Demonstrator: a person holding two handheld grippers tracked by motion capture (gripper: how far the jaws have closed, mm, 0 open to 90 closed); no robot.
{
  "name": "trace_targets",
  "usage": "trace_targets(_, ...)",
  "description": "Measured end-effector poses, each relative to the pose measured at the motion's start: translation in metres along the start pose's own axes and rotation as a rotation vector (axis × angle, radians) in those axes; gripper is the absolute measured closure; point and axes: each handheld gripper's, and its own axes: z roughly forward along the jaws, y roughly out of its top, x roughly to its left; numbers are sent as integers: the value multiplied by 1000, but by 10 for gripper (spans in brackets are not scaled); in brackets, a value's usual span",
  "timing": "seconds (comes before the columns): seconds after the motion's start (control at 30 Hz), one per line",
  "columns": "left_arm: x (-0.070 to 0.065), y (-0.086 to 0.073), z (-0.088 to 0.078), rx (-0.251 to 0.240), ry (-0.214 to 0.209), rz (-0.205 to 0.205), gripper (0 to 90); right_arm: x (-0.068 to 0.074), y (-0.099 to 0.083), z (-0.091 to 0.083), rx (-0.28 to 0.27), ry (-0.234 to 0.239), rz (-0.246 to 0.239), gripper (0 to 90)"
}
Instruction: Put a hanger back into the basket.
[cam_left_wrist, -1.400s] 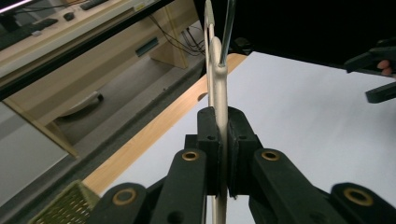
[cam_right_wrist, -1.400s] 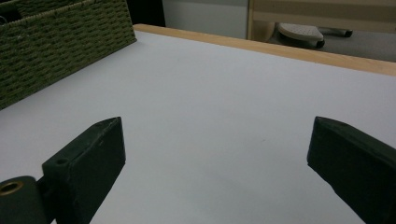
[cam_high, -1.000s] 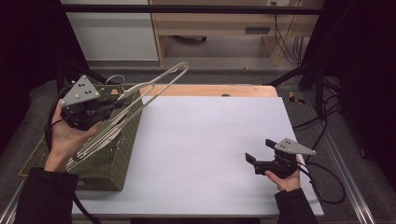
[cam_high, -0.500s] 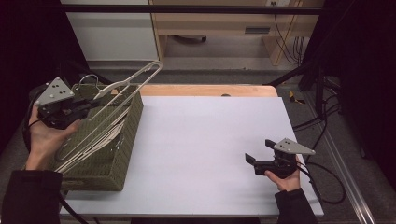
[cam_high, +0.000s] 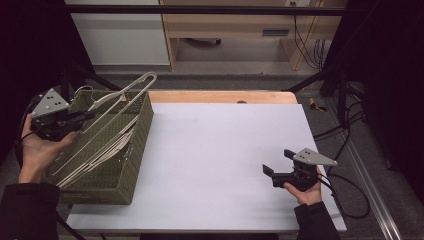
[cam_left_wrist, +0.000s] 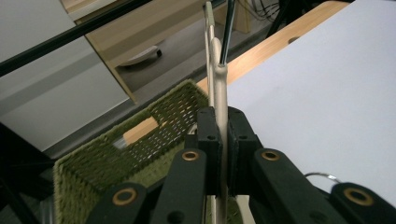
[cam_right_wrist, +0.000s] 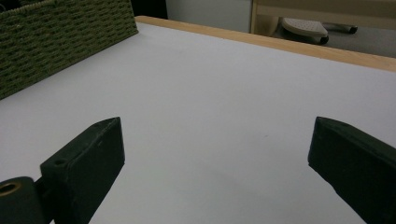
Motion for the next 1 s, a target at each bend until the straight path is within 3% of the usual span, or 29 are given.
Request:
trace_targets(0.23,7,-15,2,37,22,20,859,0,0,0,4,-3,-3,42)
trace_targets(0.7,13,-52,25,165,51,44,859,0,-1,2,8,-3,-6,41)
trace_targets(0.73,13,-55,27,158,54,46,858,0,-1,2,9,-2,-4,42)
trace_targets(0.87,9,-69,33,174,48,11,859,1,-1,2,14,-4,-6,41)
trace_targets(1.0,3,-84,44,207,43,13,858,1,-1,3,16,-3,-6,41)
